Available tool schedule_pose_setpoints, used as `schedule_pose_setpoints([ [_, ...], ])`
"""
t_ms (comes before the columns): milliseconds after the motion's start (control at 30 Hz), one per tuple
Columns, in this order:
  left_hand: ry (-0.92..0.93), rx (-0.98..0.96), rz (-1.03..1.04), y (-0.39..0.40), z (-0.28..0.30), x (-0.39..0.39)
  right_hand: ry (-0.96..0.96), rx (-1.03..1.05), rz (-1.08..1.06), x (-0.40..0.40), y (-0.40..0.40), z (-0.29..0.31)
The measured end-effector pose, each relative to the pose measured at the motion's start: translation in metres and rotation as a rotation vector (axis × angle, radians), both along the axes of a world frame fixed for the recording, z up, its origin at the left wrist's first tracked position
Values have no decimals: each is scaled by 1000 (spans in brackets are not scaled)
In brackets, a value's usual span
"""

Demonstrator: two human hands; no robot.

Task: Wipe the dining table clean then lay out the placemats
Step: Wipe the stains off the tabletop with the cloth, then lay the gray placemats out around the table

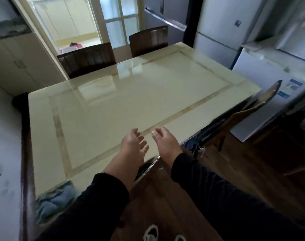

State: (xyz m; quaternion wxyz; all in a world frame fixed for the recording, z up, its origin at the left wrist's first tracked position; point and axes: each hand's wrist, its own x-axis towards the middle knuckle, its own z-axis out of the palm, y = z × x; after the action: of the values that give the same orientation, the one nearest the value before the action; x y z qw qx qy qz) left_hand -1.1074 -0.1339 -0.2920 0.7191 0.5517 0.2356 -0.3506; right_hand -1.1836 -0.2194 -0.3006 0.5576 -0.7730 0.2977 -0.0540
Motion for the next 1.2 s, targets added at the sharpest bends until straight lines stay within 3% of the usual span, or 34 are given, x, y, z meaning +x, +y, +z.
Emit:
schedule_pose_setpoints([
  [200,1,48,-117,-45,18,-25,-136,386,-540,-48,-40,12],
  [433,-105,-31,-554,-122,57,-105,-304,402,-828,-132,-72,42],
  [600,-112,-32,-823,-176,66,-191,-355,263,-1039,-220,-103,58],
  [833,-166,-53,-1019,-249,60,-305,-446,390,-1290,-354,-154,57],
  [1200,-142,-21,-1211,-334,67,-530,-459,337,-1478,-578,-230,66],
])
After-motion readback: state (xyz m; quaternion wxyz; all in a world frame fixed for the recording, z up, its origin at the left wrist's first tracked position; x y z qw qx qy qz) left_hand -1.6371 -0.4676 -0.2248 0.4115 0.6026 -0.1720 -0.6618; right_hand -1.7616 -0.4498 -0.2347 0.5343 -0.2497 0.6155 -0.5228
